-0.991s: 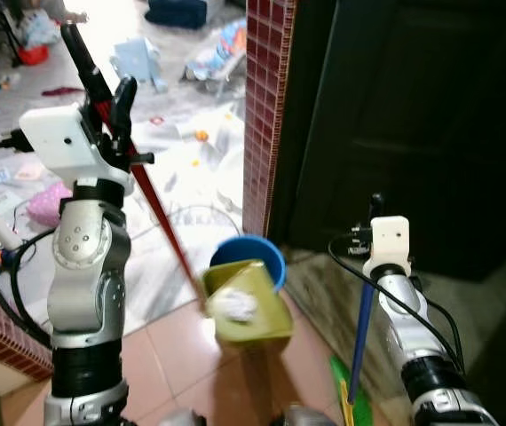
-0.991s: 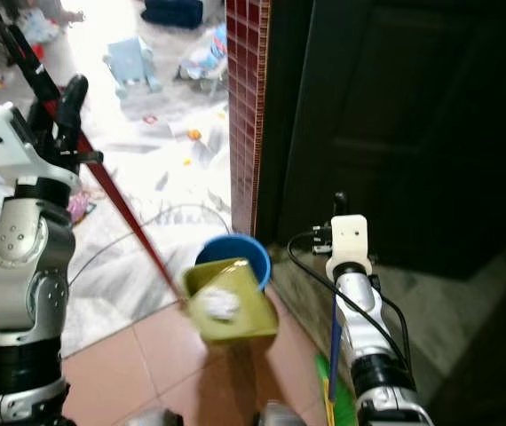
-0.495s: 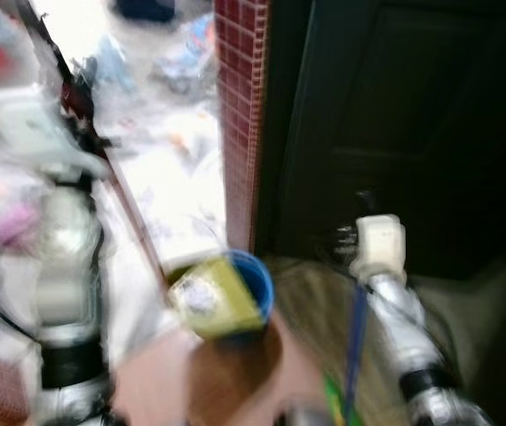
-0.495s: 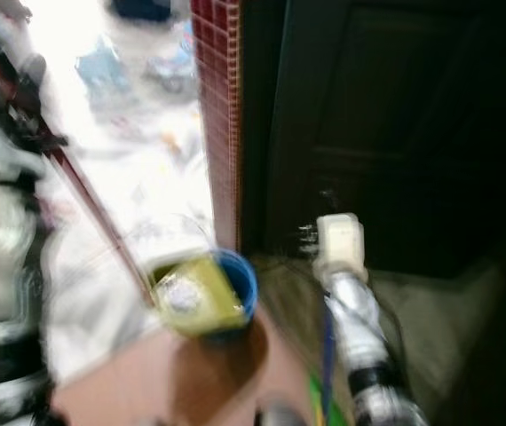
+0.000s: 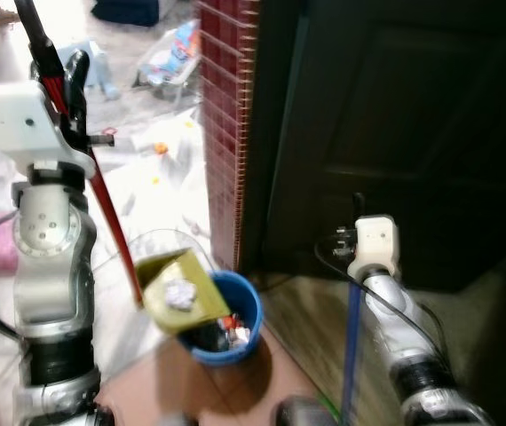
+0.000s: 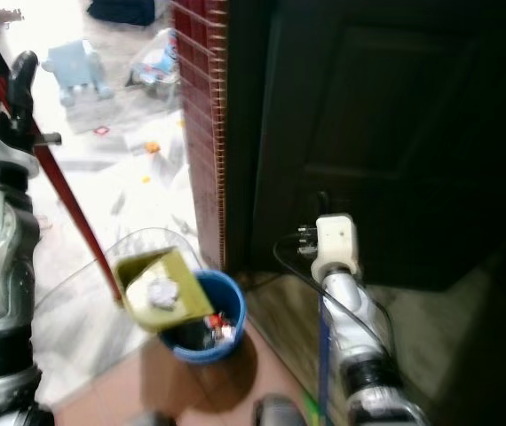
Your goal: Sweep floor
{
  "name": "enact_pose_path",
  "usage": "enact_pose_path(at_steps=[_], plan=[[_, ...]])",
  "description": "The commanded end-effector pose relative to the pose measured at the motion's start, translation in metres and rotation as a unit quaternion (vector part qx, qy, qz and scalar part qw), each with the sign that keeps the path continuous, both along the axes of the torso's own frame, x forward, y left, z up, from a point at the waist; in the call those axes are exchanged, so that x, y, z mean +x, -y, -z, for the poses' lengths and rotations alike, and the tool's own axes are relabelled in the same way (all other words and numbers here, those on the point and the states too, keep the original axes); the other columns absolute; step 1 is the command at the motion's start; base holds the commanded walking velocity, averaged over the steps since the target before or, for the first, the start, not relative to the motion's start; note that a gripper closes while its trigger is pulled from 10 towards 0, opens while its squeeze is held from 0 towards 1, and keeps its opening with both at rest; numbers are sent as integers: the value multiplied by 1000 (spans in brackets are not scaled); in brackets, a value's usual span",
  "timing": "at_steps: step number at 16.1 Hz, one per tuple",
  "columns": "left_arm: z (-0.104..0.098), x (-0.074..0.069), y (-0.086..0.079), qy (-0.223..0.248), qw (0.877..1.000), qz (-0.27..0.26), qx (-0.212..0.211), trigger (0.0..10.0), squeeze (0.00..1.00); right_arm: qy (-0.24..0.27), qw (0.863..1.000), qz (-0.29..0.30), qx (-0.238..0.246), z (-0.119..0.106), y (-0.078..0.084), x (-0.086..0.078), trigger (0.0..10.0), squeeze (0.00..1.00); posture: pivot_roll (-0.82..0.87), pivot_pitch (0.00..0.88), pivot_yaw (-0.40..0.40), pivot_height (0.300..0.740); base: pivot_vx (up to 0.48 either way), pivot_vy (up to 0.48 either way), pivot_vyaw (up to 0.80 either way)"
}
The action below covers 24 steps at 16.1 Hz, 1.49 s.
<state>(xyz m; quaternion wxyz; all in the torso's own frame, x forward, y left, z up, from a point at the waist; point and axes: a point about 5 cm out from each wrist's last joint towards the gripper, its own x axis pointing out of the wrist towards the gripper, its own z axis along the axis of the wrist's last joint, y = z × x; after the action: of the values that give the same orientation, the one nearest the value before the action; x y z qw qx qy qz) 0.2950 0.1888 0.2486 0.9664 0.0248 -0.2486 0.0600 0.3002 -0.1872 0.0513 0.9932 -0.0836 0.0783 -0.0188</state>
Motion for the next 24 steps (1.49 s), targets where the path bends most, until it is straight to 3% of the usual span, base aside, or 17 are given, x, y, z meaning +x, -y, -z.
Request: enact_pose_path(at_steps=[1, 2, 3, 8, 11, 12, 14, 16, 18, 19, 20, 21, 24], plan=[[-13, -3, 4, 40, 999, 14, 3, 10000, 0, 29, 999, -13, -12, -13, -3, 7, 10000, 0, -43, 0, -29, 740, 0, 0, 0], [-9, -2, 10, 34, 999, 31, 15, 10000, 0, 29, 999, -13, -13, -13, -3, 8, 10000, 0, -44, 0, -29, 740, 0, 0, 0], [0, -1, 23, 27, 996, 59, 60, 10000, 0, 29, 999, -12, -12, -14, -3, 8, 10000, 0, -45, 0, -30, 740, 0, 0, 0], [21, -4, 42, 25, 989, 92, 116, 10000, 0, 31, 999, -11, -13, -16, -1, 10, 10000, 0, -51, 0, -34, 740, 0, 0, 0], [17, -3, 53, 43, 982, 120, 138, 10000, 0, 32, 999, -11, -13, -16, -1, 11, 10000, 0, -48, 0, -36, 740, 0, 0, 0], [13, -5, 66, 52, 973, 158, 159, 10000, 0, 32, 999, -12, -13, -16, -3, 11, 10000, 0, -48, 0, -36, 740, 0, 0, 0], [8, -19, 107, 64, 927, 302, 212, 10000, 0, 36, 999, -16, -11, -18, -6, 13, 10000, 0, -44, 0, -35, 740, 0, 0, 0], [4, -29, 124, 78, 902, 347, 244, 10000, 0, 35, 999, -15, -11, -18, -7, 14, 10000, 0, -42, 0, -37, 740, 0, 0, 0], [0, -32, 126, 91, 898, 349, 252, 10000, 0, 35, 999, -15, -11, -18, -7, 14, 10000, 0, -42, 0, -35, 740, 0, 0, 0], [-9, -27, 118, 101, 917, 317, 223, 10000, 0, 35, 999, -15, -10, -18, -7, 14, 10000, 0, -41, 0, -35, 740, 0, 0, 0], [-14, -25, 114, 110, 923, 298, 218, 10000, 0, 35, 999, -15, -10, -17, -7, 14, 10000, 0, -41, 0, -35, 740, 0, 0, 0], [-48, -21, 90, 172, 949, 205, 167, 10000, 0, 33, 999, -15, -8, -16, -8, 14, 10000, 0, -34, 0, -38, 740, 0, 0, 0], [-85, -18, 53, 220, 964, 83, 127, 10000, 0, 29, 999, -21, -3, -13, -13, 14, 10000, 0, -20, 0, -46, 740, 0, 0, 0]])
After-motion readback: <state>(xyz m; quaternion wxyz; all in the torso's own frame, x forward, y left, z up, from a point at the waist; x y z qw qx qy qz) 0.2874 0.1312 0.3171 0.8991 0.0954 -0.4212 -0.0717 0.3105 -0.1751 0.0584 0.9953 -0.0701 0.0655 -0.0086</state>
